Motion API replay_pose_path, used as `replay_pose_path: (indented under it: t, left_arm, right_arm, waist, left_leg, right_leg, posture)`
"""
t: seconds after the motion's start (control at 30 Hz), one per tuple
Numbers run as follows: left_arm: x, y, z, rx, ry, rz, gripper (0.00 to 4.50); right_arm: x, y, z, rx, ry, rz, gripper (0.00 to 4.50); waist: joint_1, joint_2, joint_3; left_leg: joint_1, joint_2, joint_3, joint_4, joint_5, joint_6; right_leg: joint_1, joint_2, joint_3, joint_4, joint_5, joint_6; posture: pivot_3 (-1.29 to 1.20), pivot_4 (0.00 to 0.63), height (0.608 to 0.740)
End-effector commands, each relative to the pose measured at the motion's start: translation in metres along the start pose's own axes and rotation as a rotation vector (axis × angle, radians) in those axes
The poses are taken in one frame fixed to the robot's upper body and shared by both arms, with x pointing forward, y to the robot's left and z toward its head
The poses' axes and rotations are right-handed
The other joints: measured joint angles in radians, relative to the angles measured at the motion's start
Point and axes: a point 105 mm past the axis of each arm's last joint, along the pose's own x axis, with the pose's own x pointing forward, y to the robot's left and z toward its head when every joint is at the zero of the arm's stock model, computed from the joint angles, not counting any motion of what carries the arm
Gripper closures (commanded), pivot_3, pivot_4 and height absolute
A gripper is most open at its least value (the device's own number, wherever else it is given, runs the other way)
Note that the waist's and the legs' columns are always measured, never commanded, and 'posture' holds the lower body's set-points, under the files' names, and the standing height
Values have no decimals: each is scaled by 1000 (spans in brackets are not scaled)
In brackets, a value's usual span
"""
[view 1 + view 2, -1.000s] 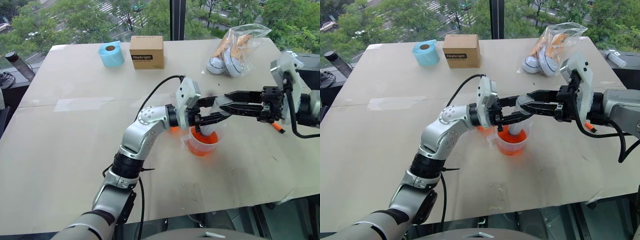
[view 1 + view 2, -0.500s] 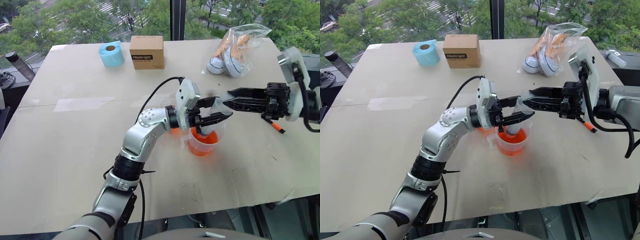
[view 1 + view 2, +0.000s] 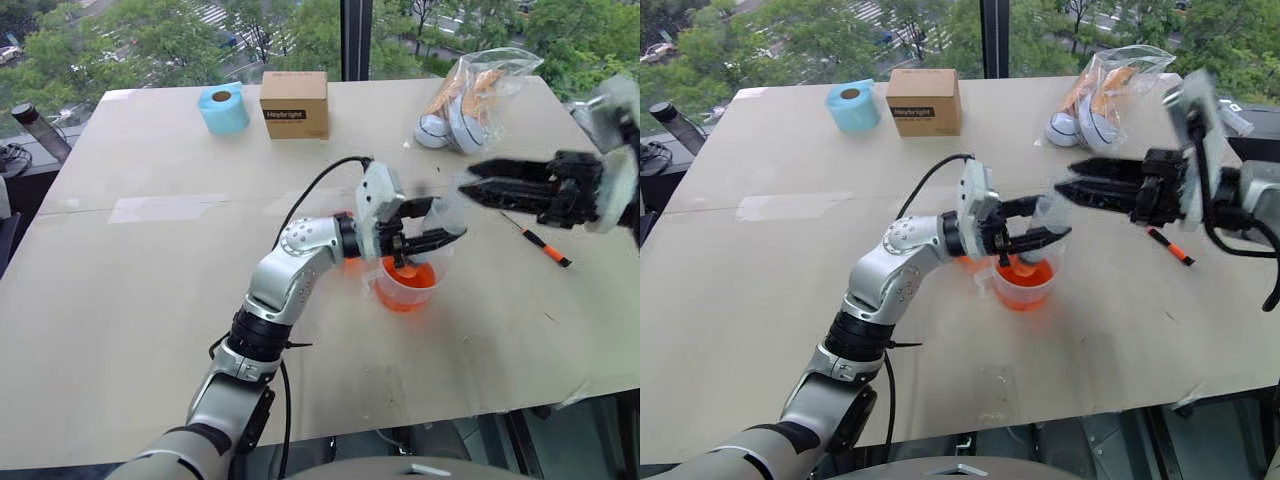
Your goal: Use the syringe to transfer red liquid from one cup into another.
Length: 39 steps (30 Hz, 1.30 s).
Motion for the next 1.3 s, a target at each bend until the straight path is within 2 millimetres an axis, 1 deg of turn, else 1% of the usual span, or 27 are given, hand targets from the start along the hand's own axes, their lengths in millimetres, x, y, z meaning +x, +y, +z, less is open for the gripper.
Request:
replay_pose_path:
  t: [0.03,0.2,0.33,0.4,0.5,0.6,0.8,0.9,1.0,1.07,1.13,1.2,1.23,1.3]
  left_arm:
    - [3,-3,12,41,-27,-19,2474]
    - [1,0,31,67,-64,0,2474]
    - [1,4,61,92,-137,34,2474]
    - [0,6,76,89,-170,51,2474]
    - [-5,9,104,87,-228,82,2474]
    - [-18,19,122,59,-285,143,2474]
    - [-50,46,141,91,-311,304,2474]
    - [-63,57,141,124,-271,355,2474]
    - [-72,62,132,142,-224,375,2474]
    - [-74,62,123,136,-206,363,2474]
    - [-75,62,113,119,-196,363,2474]
    - [-77,64,103,100,-192,371,2474]
    - [-79,65,99,93,-190,377,2474]
    - [-80,68,90,90,-174,391,2474]
  right_arm:
    - [-12,6,28,-59,-120,2,139]
    - [-20,5,45,-26,-236,25,139]
    - [-27,0,62,14,-349,24,139]
    - [-28,-3,65,25,-370,16,139]
    - [-26,-5,65,36,-378,15,139]
    - [-20,-8,63,23,-368,1,139]
    - [1,-5,67,-27,-375,14,139]
    - [20,-3,61,-102,-293,7,139]
    - [41,-3,58,-185,-221,-4,139]
    - [53,-5,65,-250,-222,-23,139]
    - [63,-9,78,-251,-256,-33,139]
    - [71,-8,86,-257,-276,-16,139]
    - [74,-7,89,-259,-284,-5,364]
    - [80,-6,94,-255,-295,15,1014]
  waist:
    - [-1,0,0]
    - [-3,0,0]
    - [-2,0,0]
    - [-1,0,0]
    - [-2,0,0]
    - [-3,0,0]
    - [-11,1,0]
    - [-7,1,0]
    - [-7,1,0]
    - [-5,1,0]
    - [-7,2,0]
    - [-8,2,0]
    - [-5,2,0]
    - [-4,2,0]
  left_leg:
    - [0,0,0,0,0,0]
    - [0,0,0,0,0,0]
    - [0,0,0,0,0,0]
    - [0,0,0,0,0,0]
    - [0,0,0,0,0,0]
    - [0,0,0,0,0,0]
    - [1,1,1,0,0,0]
    - [0,0,1,0,0,0]
    - [0,0,1,0,0,0]
    - [0,0,1,0,0,0]
    - [0,0,1,-1,0,0]
    - [0,0,1,-1,0,0]
    - [0,0,1,-1,0,-1]
    - [-1,0,0,-1,0,-1]
  right_leg:
    - [0,0,0,0,0,0]
    - [0,0,1,0,0,0]
    - [0,0,1,0,0,0]
    - [0,0,1,0,0,0]
    - [0,0,0,0,0,0]
    - [0,0,0,0,0,0]
    - [0,1,1,1,0,0]
    - [0,1,1,0,0,0]
    - [-1,1,0,0,0,0]
    - [-1,1,0,0,0,0]
    - [-1,1,0,0,0,0]
    - [-2,1,0,0,0,0]
    - [-2,1,-1,0,0,0]
    - [-2,1,-3,0,0,0]
  posture:
    - [0,150,740]
    - [0,150,740]
    - [0,150,740]
    - [0,150,740]
    - [0,150,740]
    - [0,150,740]
    - [0,150,740]
    - [0,150,740]
    - [0,150,740]
    - [0,150,740]
    - [0,150,740]
    - [0,150,740]
    - [0,150,740]
    - [0,150,740]
